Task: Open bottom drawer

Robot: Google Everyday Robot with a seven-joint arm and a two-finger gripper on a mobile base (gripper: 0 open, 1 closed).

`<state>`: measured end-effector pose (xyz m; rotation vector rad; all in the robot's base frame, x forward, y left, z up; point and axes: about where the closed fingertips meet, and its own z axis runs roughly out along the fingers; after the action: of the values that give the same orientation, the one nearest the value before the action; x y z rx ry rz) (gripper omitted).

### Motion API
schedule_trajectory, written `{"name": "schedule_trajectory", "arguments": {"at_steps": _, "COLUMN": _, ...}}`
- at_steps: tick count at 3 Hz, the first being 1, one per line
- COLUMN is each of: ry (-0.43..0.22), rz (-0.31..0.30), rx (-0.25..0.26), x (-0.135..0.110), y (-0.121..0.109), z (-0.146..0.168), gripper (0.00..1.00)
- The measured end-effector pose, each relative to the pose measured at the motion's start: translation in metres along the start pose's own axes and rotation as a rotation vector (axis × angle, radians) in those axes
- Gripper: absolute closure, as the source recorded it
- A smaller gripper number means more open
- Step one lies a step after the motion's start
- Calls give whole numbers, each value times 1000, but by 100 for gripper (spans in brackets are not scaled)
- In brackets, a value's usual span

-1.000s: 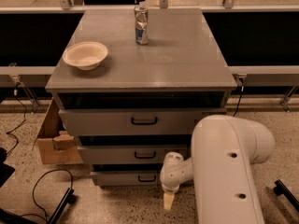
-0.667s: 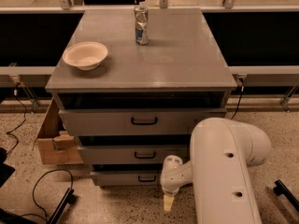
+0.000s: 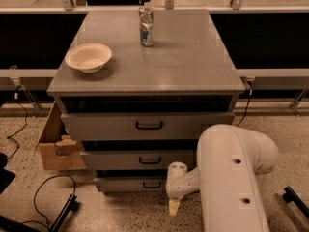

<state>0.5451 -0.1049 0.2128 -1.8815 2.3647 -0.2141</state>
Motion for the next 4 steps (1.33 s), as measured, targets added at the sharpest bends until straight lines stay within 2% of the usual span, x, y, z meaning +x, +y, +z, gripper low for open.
{"name": "schedule_trajectory", "arguments": {"at_steps": 2, "ry": -23, "rz": -27, "rx": 2, "x": -5, "y": -22, "z": 21, "gripper": 0}}
{"name": "schedule_trajectory", "arguments": {"at_steps": 3, "ry": -46, "rz": -26, "rx": -5, "x": -10, "y": -31, "z": 30, "gripper": 16}}
{"name": "schedule_trajectory", "arguments": {"at_steps": 4, "ry": -66, "rz": -15, "rx": -12, "x": -11, "y": -31, "z": 36, "gripper": 37}}
